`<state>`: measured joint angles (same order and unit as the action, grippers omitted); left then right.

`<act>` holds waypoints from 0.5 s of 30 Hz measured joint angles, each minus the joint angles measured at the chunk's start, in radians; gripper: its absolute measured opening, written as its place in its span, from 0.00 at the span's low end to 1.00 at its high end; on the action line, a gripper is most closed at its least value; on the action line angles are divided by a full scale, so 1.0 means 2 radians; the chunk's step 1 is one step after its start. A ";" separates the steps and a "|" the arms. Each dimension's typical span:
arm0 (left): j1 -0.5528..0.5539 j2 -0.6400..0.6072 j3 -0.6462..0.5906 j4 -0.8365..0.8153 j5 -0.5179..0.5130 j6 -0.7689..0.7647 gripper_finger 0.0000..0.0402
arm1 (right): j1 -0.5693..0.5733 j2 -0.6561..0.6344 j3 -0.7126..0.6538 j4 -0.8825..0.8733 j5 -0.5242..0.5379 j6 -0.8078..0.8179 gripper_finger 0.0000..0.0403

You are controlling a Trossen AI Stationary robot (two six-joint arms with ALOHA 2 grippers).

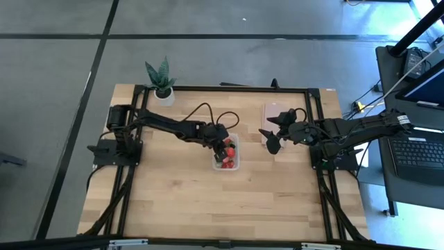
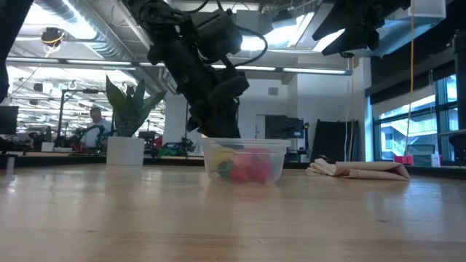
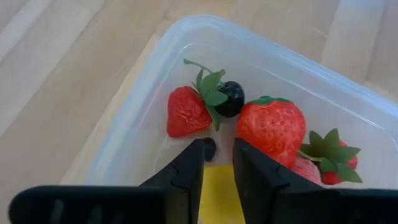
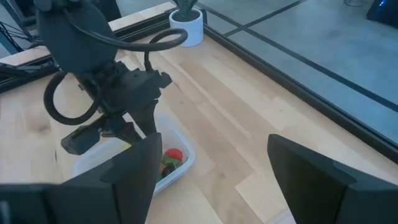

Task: Pick and placing Produce into tupperware
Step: Return to Home Position

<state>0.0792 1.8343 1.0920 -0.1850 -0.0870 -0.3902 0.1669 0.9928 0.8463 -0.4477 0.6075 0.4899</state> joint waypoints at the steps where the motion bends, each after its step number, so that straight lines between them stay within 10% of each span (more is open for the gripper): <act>1: 0.000 0.000 0.000 0.000 0.000 0.000 0.20 | 0.000 0.000 0.000 0.000 0.000 0.000 0.73; 15: 0.014 -0.047 0.019 0.040 0.007 0.018 0.44 | 0.000 0.000 0.000 0.023 0.007 -0.080 0.73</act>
<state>0.1066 1.7398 1.1300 -0.1047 -0.0722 -0.3542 0.1665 0.9924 0.8467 -0.4022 0.6210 0.3306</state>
